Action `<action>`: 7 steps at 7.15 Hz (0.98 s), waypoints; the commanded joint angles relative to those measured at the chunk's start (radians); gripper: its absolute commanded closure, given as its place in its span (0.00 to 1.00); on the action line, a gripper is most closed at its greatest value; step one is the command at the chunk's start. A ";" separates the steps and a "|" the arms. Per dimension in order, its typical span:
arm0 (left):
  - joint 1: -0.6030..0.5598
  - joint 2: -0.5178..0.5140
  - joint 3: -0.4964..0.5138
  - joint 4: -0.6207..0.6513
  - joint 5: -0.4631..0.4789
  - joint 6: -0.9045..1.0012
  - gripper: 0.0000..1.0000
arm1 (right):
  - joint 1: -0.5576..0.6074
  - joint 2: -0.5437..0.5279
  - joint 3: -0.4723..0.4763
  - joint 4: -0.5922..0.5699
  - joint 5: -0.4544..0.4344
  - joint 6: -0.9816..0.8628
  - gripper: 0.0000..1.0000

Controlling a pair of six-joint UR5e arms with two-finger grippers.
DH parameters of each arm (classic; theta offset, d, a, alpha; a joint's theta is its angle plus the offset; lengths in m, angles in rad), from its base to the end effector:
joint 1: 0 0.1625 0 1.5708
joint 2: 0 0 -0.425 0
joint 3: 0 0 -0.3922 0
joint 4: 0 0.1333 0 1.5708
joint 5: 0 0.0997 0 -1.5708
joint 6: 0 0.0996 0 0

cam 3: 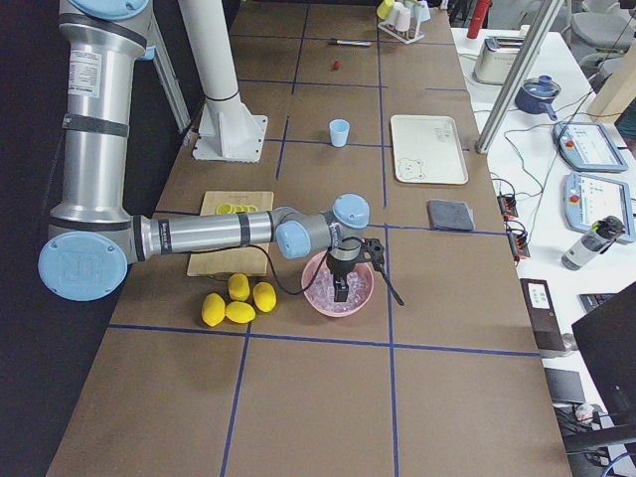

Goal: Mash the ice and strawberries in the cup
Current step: 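Lower the right gripper into the bowl and grasp another ice cube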

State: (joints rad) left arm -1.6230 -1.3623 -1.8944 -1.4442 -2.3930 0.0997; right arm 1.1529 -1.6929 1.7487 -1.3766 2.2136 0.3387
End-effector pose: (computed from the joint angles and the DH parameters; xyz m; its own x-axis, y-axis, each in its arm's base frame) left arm -0.0811 -0.3969 0.6022 0.6811 0.0557 -0.7301 -0.0157 0.9980 0.0615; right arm -0.1179 -0.4468 0.6150 0.7639 -0.1400 0.6300 0.1478 0.9882 0.0404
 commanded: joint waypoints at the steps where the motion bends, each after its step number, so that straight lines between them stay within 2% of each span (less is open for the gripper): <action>1: 0.000 0.000 -0.002 -0.001 0.000 0.000 0.00 | -0.004 0.001 -0.009 0.001 0.000 0.002 0.17; 3: 0.000 0.000 -0.012 0.001 0.000 -0.002 0.00 | -0.015 0.004 -0.017 0.001 0.003 0.003 0.33; 5: 0.000 0.000 -0.012 0.001 0.000 -0.002 0.00 | -0.016 0.004 -0.021 0.001 0.003 0.002 0.41; 7: 0.000 0.000 -0.014 0.001 0.000 -0.002 0.00 | -0.016 0.002 -0.021 0.001 0.005 0.002 0.67</action>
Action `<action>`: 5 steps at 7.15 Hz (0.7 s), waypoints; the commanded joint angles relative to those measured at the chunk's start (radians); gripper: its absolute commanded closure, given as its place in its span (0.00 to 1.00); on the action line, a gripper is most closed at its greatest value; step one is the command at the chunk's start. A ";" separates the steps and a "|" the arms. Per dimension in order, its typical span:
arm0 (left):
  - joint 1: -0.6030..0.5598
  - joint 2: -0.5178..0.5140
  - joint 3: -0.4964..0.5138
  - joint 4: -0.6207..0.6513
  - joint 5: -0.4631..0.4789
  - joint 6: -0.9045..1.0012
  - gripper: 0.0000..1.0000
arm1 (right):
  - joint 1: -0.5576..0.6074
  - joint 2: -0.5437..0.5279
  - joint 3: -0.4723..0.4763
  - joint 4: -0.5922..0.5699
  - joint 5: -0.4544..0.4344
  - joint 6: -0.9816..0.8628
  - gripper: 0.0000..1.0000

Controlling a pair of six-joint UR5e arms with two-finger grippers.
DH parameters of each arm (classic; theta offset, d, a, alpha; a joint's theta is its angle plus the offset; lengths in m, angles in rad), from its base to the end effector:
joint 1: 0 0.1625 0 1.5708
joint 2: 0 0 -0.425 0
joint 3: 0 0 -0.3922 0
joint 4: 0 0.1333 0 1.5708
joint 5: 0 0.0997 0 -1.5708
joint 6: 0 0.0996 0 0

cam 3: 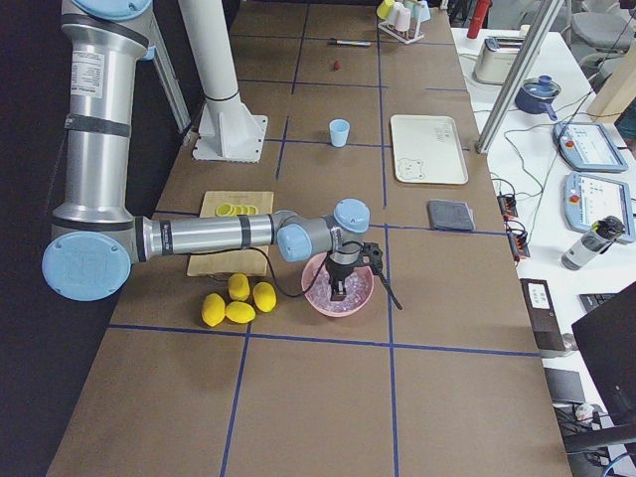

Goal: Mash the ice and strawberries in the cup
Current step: 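Lower the right gripper into the bowl and grasp another ice cube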

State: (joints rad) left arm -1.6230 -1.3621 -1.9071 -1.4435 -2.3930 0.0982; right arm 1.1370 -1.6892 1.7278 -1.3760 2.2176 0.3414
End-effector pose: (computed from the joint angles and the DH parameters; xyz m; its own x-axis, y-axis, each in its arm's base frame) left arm -0.0812 -0.3970 0.5961 0.6815 0.0628 -0.7291 -0.0147 0.9973 0.0721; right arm -0.1256 -0.4455 0.6237 0.7640 -0.1397 0.6299 0.1625 0.9865 0.0216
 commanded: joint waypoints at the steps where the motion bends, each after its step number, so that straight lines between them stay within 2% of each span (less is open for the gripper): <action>1: 0.000 0.000 -0.001 0.002 0.000 0.000 0.00 | 0.000 -0.004 -0.001 0.002 0.001 -0.002 0.81; 2: 0.000 0.000 -0.001 0.002 0.000 0.000 0.00 | 0.001 -0.006 0.007 0.002 0.001 -0.007 0.98; 3: 0.000 0.000 -0.001 0.000 -0.003 0.000 0.00 | 0.003 -0.007 0.022 0.002 0.002 -0.009 1.00; 5: 0.000 0.000 -0.001 0.002 -0.031 -0.002 0.00 | 0.007 -0.001 0.148 -0.017 0.008 0.008 1.00</action>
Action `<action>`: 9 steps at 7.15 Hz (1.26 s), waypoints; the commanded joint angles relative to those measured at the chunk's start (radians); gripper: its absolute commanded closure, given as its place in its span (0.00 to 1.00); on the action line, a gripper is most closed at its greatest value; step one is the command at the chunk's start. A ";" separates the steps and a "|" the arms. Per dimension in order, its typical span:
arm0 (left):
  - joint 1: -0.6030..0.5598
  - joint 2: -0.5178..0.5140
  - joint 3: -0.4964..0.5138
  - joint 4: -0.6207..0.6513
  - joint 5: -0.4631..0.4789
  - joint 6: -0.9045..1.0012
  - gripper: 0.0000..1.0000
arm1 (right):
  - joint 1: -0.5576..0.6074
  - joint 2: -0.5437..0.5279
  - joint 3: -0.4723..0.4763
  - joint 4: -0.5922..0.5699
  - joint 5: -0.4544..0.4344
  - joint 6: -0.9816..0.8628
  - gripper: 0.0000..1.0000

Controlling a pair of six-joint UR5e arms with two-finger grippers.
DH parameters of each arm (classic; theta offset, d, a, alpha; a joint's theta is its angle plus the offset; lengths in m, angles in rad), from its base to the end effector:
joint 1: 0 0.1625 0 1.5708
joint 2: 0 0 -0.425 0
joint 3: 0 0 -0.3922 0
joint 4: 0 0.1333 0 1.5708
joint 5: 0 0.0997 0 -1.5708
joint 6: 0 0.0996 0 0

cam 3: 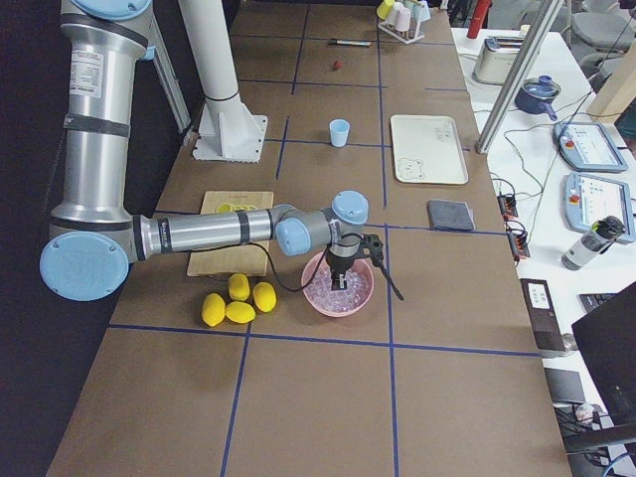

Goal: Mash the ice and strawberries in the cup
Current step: 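Lower the right gripper into the bowl and grasp another ice cube, then carry the ice cube with the right gripper over the blue cup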

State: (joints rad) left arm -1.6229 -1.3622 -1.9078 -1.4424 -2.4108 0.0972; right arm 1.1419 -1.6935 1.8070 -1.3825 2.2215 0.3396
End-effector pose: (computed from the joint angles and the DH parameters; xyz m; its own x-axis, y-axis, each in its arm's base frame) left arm -0.0799 -0.3970 0.5945 0.6685 0.0623 -0.7411 -0.0129 0.9973 0.0723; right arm -0.1234 -0.4454 0.5859 0.7439 -0.1771 0.6443 0.1583 0.9835 0.0876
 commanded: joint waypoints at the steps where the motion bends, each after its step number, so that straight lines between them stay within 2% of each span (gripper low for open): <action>1: 0.000 0.000 -0.001 0.000 -0.013 -0.001 0.00 | -0.001 0.038 0.109 -0.016 0.036 0.129 1.00; 3: 0.000 0.000 -0.001 0.000 -0.013 -0.001 0.00 | -0.020 0.159 0.138 -0.006 0.180 0.421 1.00; 5: 0.000 0.000 -0.001 0.002 -0.013 -0.002 0.00 | -0.178 0.364 0.149 0.002 0.182 0.833 1.00; 6: 0.000 0.000 0.001 0.002 -0.013 -0.001 0.00 | -0.265 0.465 0.146 0.000 0.135 0.998 1.00; 8: 0.000 0.002 0.003 0.000 -0.013 -0.001 0.00 | -0.483 0.627 0.117 -0.001 -0.086 1.270 0.99; 9: 0.000 0.011 0.001 -0.001 -0.013 -0.001 0.00 | -0.555 0.708 0.060 -0.003 -0.176 1.341 0.99</action>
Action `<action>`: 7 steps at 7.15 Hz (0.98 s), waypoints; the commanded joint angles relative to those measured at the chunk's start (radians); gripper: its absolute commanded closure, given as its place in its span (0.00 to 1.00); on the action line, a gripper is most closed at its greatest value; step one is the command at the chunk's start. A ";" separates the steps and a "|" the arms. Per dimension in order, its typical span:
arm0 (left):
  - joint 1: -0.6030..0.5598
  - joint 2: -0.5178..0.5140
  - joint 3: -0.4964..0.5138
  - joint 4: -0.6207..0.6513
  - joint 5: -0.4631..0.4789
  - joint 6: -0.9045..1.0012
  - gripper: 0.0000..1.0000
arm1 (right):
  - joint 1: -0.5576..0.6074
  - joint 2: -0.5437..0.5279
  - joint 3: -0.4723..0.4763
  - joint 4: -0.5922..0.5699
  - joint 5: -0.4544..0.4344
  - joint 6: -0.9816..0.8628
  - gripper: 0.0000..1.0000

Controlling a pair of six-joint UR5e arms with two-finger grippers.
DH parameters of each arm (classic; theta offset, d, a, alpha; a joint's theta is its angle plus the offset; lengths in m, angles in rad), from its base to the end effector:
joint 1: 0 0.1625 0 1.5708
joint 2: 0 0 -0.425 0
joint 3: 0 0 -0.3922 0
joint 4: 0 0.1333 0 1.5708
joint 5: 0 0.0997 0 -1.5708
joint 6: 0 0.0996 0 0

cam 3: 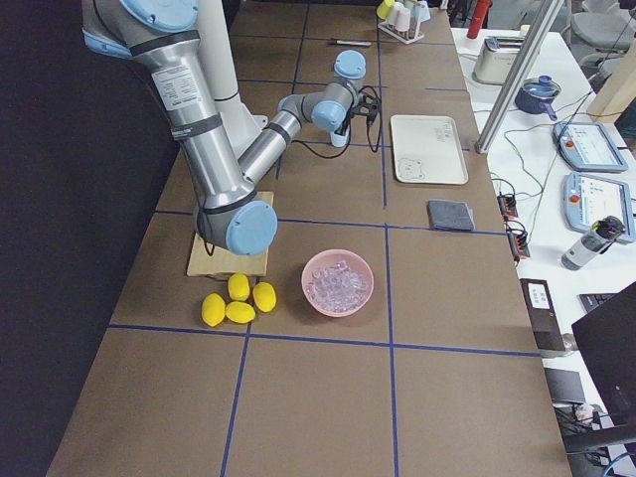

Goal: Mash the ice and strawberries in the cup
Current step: 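Carry the ice cube with the right gripper over the blue cup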

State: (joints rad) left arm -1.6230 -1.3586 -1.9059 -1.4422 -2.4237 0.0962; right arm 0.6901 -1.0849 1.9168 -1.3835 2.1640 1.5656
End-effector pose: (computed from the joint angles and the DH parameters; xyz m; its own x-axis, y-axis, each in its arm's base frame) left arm -0.0790 -0.3955 0.5960 0.6587 0.0575 -0.7502 -0.0111 0.9977 0.0667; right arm -0.4019 -0.4324 0.2068 0.4050 0.3287 0.8532 -0.1586 0.9443 -0.2885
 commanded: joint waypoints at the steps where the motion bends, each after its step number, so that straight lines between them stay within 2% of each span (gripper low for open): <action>1: 0.000 0.009 -0.001 -0.001 0.000 0.000 0.00 | -0.154 0.168 -0.126 -0.002 -0.188 0.132 1.00; 2: 0.000 0.010 -0.001 -0.001 0.000 0.000 0.00 | -0.174 0.219 -0.181 -0.003 -0.257 0.137 1.00; 3: 0.000 0.010 -0.001 -0.001 0.000 0.000 0.00 | -0.181 0.252 -0.234 -0.003 -0.263 0.143 1.00; 6: 0.000 0.010 -0.004 -0.001 0.000 -0.001 0.00 | -0.213 0.241 -0.249 -0.003 -0.296 0.142 0.99; 7: 0.000 0.010 -0.004 -0.003 0.000 -0.001 0.00 | -0.219 0.231 -0.251 -0.003 -0.296 0.140 0.87</action>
State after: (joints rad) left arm -1.6230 -1.3484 -1.9094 -1.4438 -2.4237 0.0957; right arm 0.4785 -0.8454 1.6689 -1.3867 1.8718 1.7069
